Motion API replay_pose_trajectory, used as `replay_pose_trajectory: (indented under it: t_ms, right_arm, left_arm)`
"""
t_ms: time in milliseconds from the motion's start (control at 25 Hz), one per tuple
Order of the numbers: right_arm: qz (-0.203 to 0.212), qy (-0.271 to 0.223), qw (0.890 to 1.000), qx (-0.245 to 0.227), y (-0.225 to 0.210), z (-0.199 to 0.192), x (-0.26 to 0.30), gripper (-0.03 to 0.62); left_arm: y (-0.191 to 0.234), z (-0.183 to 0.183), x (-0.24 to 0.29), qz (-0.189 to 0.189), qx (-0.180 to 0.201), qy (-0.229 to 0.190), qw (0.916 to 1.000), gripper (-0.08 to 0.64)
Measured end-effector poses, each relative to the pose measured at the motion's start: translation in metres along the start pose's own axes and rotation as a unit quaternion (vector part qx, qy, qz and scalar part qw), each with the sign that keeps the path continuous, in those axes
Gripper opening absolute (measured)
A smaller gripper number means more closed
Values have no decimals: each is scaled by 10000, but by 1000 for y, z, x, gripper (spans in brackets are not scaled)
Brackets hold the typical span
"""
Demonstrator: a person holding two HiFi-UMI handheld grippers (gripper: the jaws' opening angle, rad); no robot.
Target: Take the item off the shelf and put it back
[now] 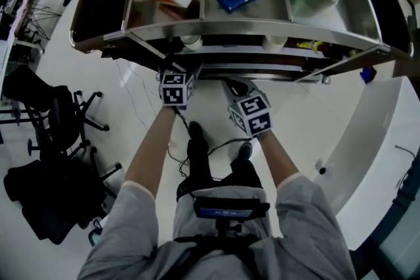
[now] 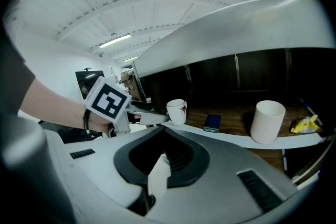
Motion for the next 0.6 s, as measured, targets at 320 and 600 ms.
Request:
replay_pose_trajectory:
  t_ms: [320, 600]
  right_arm:
    - [-78, -164, 9998, -107, 1, -2, -72, 9]
    - [-491, -301, 9981, 195, 9, -15, -135, 9]
  left_arm:
    - [-27, -5, -123, 521, -238, -343, 9978, 62]
    - [-35, -7, -204, 590, -407, -561, 9959, 6]
Point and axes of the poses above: the fingertips, and each gripper's own axes: x forward along the fingers, y to its left, z out of its top, the point moved 2 cm from there along -x, backward along the fingers, and after that the axes turned 5 degrees about y, right-handed, at the moved point
